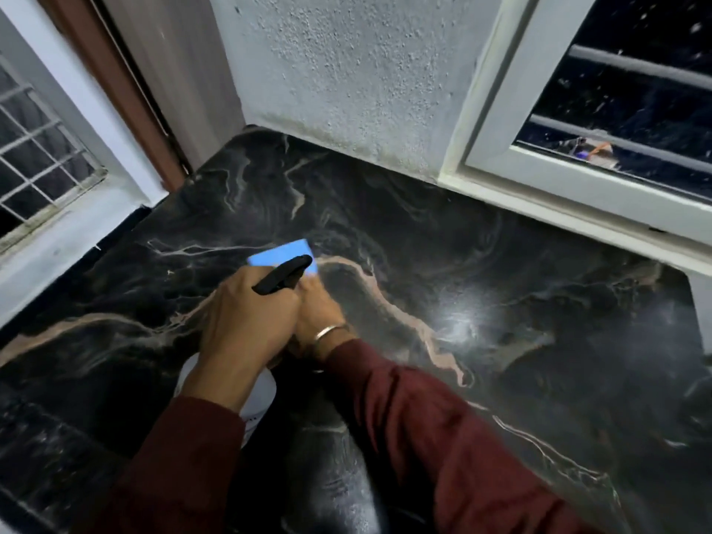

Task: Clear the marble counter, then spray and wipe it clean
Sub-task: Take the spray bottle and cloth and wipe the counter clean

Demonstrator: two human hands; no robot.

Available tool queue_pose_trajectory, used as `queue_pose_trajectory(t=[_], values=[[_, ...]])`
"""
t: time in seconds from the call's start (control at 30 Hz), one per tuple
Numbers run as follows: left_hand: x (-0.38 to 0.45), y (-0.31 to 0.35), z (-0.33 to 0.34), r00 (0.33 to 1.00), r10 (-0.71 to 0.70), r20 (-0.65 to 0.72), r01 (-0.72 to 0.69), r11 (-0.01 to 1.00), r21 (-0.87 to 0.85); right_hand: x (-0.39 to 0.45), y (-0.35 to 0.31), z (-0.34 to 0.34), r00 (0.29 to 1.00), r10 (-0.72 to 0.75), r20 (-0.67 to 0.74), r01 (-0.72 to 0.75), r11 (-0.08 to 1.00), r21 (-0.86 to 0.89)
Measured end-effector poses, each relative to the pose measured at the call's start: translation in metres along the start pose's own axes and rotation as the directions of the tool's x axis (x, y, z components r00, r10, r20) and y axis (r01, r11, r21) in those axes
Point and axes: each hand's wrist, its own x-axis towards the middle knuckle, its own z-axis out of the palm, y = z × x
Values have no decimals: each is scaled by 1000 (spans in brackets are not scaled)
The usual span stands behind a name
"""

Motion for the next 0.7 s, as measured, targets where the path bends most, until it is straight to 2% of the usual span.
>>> queue_pose_trajectory(t=[0.03,0.07,0.1,0.17,0.23,0.3,0.37,0.43,0.47,0.5,0.53,0.6,0.67,0.7], values=[[0,3,3,1000,5,-1,-5,1000,7,4,0,-5,999,-49,11,49,998,36],[0,5,6,1000,16,6,-17,1000,17,10,9,-8,996,-85,-20,84,996,-9],[0,9,10,999,34,19,-35,999,24,16,29,-12,997,-64,-47,62,997,-42],[-1,12,15,997,69,42,-70,997,35,26,80,-23,984,117,-135,-121,992,-22],[-1,13,18,994,101,53,-103,994,43,9,135,-36,938,285,-198,-295,955,-20],[-3,15,23,990,120,78,-124,991,44,-38,191,-45,864,433,-256,-453,891,-22],[-6,19,27,985,142,95,-145,989,24,-90,237,-52,752,577,-319,-597,801,42],[-11,23,32,983,142,119,-142,990,-10,-115,251,-51,659,685,-310,-697,711,93],[-12,24,35,982,136,130,-135,991,-21,-112,244,-46,641,702,-309,-712,695,102],[-14,26,39,980,136,142,-133,991,-24,-106,227,-43,655,686,-316,-694,712,106],[-16,28,42,979,135,151,-133,991,-23,-97,204,-36,706,629,-327,-644,761,74],[-18,32,46,978,139,157,-139,990,-13,-82,148,-13,858,343,-381,-404,911,-89],[-18,35,50,979,133,154,-138,990,16,-93,97,16,964,50,-261,-100,978,-183],[-19,38,52,978,133,160,-141,989,35,-108,84,21,982,-56,-178,23,983,-183]])
